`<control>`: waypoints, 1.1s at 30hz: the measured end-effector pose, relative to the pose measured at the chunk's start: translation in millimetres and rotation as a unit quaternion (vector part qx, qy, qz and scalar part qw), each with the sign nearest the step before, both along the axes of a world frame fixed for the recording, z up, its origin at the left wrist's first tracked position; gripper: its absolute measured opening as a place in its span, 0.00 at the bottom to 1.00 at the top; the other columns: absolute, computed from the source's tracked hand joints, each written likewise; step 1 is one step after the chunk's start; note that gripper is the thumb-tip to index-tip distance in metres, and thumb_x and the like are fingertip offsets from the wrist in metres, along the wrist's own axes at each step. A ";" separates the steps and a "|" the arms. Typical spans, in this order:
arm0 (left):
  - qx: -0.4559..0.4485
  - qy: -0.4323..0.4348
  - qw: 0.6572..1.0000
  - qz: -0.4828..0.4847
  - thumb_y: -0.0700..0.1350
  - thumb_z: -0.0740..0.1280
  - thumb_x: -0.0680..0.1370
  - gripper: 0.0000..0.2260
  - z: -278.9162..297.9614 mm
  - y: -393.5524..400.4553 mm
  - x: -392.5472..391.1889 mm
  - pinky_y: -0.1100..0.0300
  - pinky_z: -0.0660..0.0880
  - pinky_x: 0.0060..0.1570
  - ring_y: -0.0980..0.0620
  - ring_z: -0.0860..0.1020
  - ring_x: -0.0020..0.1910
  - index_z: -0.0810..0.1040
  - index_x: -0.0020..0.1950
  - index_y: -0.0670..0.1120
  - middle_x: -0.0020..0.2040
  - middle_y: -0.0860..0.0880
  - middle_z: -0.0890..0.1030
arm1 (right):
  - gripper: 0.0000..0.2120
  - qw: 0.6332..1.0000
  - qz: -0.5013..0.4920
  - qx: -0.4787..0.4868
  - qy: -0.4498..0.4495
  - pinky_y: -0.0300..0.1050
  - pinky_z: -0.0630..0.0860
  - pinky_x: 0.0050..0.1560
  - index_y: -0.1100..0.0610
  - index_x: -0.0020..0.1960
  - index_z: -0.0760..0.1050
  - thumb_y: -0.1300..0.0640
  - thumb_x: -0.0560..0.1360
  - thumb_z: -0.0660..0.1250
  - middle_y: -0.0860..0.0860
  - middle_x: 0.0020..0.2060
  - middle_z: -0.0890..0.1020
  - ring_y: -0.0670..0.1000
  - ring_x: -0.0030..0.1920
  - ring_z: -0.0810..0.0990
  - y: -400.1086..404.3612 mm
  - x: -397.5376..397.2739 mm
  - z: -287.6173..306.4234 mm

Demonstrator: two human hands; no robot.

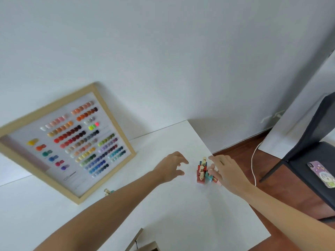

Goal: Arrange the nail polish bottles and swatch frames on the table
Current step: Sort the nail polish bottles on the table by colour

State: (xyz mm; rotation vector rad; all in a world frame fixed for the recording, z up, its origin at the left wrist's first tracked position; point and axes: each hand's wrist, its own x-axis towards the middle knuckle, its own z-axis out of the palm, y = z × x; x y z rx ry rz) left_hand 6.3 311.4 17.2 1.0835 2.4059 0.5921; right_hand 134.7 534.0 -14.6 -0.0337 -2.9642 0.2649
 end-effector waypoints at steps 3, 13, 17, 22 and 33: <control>0.019 0.010 0.999 0.038 0.45 0.70 0.75 0.15 10.6 -47.0 -9.3 0.58 0.75 0.55 0.53 0.79 0.55 0.77 0.62 0.51 0.62 0.52 0.75 | 0.17 0.998 0.045 0.005 0.037 0.47 0.75 0.52 0.55 0.61 0.74 0.52 0.74 0.69 0.52 0.52 0.80 0.55 0.53 0.78 -31.1 -13.8 8.9; -0.023 0.029 0.982 0.187 0.44 0.66 0.79 0.11 3.6 -225.4 -40.7 0.59 0.74 0.60 0.54 0.77 0.56 0.78 0.60 0.51 0.60 0.51 0.78 | 0.12 0.974 0.222 -0.043 0.020 0.45 0.75 0.50 0.56 0.58 0.76 0.55 0.76 0.67 0.51 0.50 0.80 0.53 0.49 0.79 -171.3 -67.6 16.2; -0.059 0.024 0.980 0.189 0.39 0.62 0.80 0.13 -19.4 -267.7 -37.4 0.58 0.69 0.66 0.53 0.74 0.63 0.78 0.61 0.51 0.63 0.52 0.77 | 0.11 0.958 0.282 -0.051 -0.022 0.44 0.73 0.53 0.55 0.59 0.75 0.55 0.78 0.62 0.51 0.52 0.79 0.52 0.52 0.77 -218.8 -82.6 6.4; -0.049 -0.014 0.984 0.173 0.36 0.62 0.78 0.18 -41.2 -282.7 -28.8 0.56 0.71 0.65 0.52 0.74 0.61 0.76 0.64 0.53 0.63 0.52 0.77 | 0.12 0.942 0.322 -0.050 -0.074 0.45 0.72 0.56 0.54 0.62 0.73 0.56 0.80 0.58 0.53 0.54 0.77 0.53 0.54 0.75 -266.3 -94.8 -5.0; -0.039 0.036 0.982 0.184 0.44 0.65 0.79 0.06 -57.8 -292.6 -25.3 0.52 0.78 0.52 0.50 0.78 0.51 0.78 0.54 0.51 0.53 0.51 0.81 | 0.14 0.926 0.332 -0.054 -0.171 0.45 0.75 0.54 0.54 0.65 0.71 0.58 0.81 0.55 0.54 0.55 0.75 0.54 0.51 0.77 -312.9 -113.9 -19.1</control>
